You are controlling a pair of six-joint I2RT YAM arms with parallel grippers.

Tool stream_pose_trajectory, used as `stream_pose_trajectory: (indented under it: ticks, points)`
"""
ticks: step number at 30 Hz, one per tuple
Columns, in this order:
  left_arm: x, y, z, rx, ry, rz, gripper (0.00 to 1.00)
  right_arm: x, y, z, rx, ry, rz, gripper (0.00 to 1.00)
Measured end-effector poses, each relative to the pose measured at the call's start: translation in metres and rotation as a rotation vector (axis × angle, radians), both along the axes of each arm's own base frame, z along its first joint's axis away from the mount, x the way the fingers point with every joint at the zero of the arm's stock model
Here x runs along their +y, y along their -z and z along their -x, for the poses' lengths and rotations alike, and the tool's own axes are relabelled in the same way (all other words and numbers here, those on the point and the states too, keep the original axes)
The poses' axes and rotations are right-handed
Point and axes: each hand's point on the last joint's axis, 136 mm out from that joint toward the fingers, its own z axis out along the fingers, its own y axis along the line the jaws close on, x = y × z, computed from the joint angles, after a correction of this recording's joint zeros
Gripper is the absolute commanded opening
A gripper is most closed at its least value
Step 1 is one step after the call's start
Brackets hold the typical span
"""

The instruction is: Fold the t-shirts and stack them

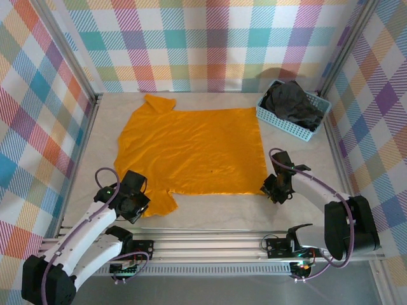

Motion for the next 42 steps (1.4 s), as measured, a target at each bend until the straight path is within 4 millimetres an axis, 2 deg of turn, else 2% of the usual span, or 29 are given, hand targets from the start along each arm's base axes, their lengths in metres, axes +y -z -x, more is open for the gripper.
stream_pose_trajectory:
  ticks: [3,8,16,21,24,32,36,42]
  points:
    - [-0.001,-0.003,-0.001,-0.012,0.001,0.008,0.00,-0.001,0.000,-0.001,-0.006,0.011,0.004,0.32]
    - [-0.001,-0.005,0.000,-0.011,0.002,0.011,0.00,0.000,0.002,-0.007,-0.025,0.015,0.001,0.27]
    - [-0.002,-0.010,-0.001,-0.019,0.006,0.013,0.00,-0.001,0.005,-0.008,0.002,0.023,0.004,0.00]
    - [-0.003,-0.021,-0.003,-0.046,0.006,0.024,0.00,0.000,0.001,-0.015,-0.037,0.018,0.000,0.00]
    - [-0.002,-0.031,-0.001,-0.057,0.002,0.030,0.00,0.000,-0.008,-0.014,-0.064,0.014,-0.006,0.00]
    - [0.001,-0.059,0.011,-0.123,-0.023,0.079,0.00,-0.001,-0.039,0.005,-0.129,-0.007,-0.024,0.00]
    - [-0.002,-0.061,0.015,-0.117,-0.023,0.099,0.00,-0.004,-0.048,0.015,-0.139,-0.008,-0.027,0.00]
    - [-0.005,-0.056,0.014,-0.083,-0.015,0.095,0.00,-0.005,-0.041,0.021,-0.097,-0.008,-0.015,0.00]
